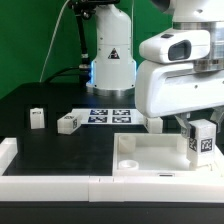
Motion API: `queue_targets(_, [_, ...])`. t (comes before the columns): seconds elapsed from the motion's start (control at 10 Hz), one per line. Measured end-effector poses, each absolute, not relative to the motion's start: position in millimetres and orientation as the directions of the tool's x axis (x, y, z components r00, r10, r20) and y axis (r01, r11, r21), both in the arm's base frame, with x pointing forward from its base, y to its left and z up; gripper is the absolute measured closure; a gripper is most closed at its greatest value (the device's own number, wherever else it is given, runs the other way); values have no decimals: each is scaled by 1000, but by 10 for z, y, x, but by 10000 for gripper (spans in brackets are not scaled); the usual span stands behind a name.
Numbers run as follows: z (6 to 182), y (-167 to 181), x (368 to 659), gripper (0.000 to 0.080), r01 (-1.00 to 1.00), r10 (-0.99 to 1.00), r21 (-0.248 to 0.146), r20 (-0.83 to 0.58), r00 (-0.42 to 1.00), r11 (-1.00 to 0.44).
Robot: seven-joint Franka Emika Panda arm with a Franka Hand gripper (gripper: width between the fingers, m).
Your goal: Assemble one leg
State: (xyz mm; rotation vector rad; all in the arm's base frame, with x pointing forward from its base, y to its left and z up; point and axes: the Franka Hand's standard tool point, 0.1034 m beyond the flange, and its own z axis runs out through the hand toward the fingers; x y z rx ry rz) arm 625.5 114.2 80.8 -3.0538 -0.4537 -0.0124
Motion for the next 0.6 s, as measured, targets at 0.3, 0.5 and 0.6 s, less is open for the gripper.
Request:
queue_targets(0.3, [791,1186,6233,509,-25,-25,-63,-2,1000,-998])
queue_targets(0.5, [790,1200,6230,509,-301,-300,-63,-21,954,-952])
queue_targets(0.6, [783,1207,6227,509,-486,-485,-61,-31,874,-872])
